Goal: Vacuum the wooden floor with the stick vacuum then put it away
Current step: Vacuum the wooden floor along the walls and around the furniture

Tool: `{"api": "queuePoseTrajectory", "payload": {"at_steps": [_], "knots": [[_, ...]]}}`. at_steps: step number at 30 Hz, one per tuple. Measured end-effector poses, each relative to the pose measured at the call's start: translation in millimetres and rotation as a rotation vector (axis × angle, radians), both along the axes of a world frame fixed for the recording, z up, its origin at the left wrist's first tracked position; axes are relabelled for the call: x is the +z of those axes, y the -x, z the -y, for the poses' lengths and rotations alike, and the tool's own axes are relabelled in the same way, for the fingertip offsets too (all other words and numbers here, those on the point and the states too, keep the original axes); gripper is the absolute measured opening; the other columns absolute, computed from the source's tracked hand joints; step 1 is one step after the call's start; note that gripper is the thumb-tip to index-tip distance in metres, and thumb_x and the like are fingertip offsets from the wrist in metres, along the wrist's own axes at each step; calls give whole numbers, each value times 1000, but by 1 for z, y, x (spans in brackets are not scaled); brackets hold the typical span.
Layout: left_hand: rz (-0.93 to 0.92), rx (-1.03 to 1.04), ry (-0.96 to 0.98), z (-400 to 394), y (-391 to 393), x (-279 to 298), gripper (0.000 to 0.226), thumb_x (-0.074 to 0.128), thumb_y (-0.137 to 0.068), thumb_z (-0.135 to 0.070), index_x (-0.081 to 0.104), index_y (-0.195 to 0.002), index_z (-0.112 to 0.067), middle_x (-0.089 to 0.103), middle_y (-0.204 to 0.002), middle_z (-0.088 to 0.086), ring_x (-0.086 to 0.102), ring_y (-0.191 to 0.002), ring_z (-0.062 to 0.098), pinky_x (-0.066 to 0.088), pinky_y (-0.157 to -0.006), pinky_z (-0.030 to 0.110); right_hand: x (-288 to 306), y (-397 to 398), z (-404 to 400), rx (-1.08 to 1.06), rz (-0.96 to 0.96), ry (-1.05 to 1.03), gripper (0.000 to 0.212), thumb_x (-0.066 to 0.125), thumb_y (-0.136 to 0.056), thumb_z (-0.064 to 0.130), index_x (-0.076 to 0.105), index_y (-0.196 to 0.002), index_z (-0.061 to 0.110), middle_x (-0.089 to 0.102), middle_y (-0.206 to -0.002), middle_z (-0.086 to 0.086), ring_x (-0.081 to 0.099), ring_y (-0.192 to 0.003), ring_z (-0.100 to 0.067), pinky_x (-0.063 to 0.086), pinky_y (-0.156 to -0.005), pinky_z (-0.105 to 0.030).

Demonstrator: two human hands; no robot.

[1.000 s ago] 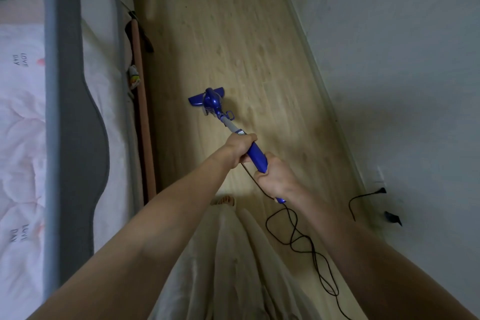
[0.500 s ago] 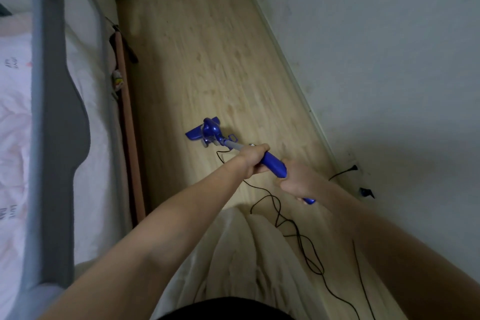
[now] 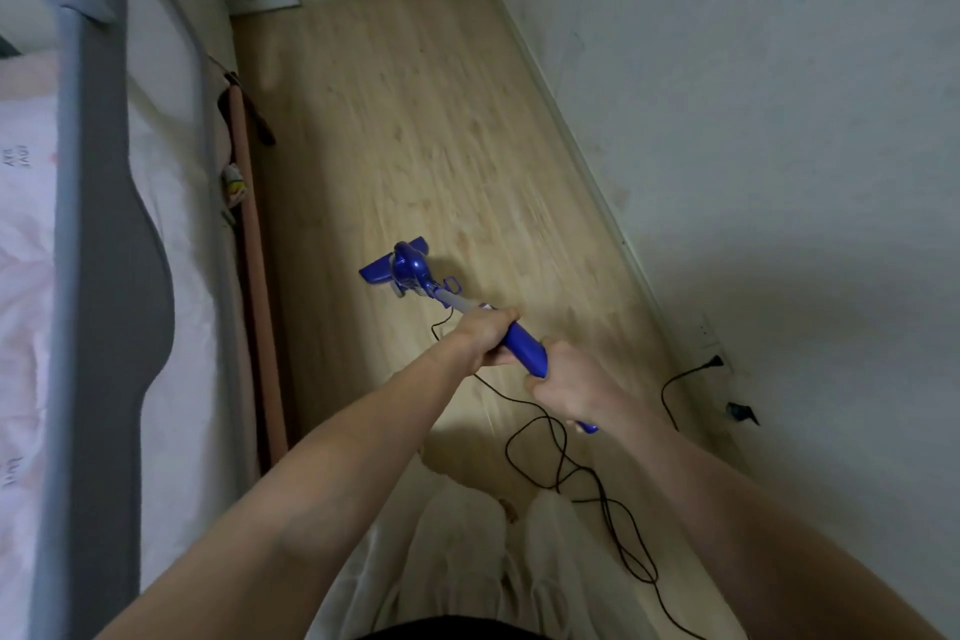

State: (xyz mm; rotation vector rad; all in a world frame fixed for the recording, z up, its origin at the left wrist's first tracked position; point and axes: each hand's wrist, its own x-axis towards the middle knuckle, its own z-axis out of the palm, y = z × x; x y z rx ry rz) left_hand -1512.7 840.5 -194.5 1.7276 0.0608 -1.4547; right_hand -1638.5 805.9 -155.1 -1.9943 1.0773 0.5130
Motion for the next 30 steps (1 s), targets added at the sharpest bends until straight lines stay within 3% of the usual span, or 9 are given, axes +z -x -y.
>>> {"api": "queuePoseTrajectory", "payload": {"at_steps": [6, 14, 19, 26, 30], "knots": [[59, 5, -29, 16, -90, -12, 13, 53, -94, -19, 47, -92, -9, 57, -76, 7, 59, -63, 14, 54, -44, 21, -22, -90, 13, -32, 14, 10, 15, 59, -89, 16, 48, -99, 13, 57, -83, -8, 49, -54, -16, 39, -50, -25], [83, -14, -54, 43, -224, -14, 18, 53, -96, -22, 49, -82, -11, 59, -76, 6, 62, -67, 14, 58, -74, 32, -33, -226, 37, -46, 45, 49, 32, 71, -87, 29, 49, -101, 11, 53, -86, -3, 50, -69, -16, 32, -52, -18], [104, 1, -70, 56, -288, -16, 20, 51, -97, -21, 47, -80, -12, 57, -75, 5, 59, -66, 12, 55, -66, 26, -44, -292, 50, -52, 62, 50, 34, 69, -87, 23, 52, -110, 4, 52, -88, -5, 50, -74, -17, 32, -53, -18], [128, -12, -96, 63, -353, -20, 21, 52, -98, -22, 46, -80, -13, 57, -78, 5, 58, -67, 12, 54, -57, 22, -55, -357, 53, -62, 66, 18, 28, 67, -87, 21, 48, -104, 10, 55, -84, -6, 55, -65, -21, 46, -56, -29], [125, -24, -81, 65, -365, -23, 19, 52, -97, -22, 48, -82, -12, 58, -79, 6, 59, -71, 13, 57, -69, 28, -53, -368, 57, -43, 63, 42, 24, 64, -86, 14, 50, -105, 7, 54, -84, -5, 54, -71, -19, 48, -66, -32]]}}
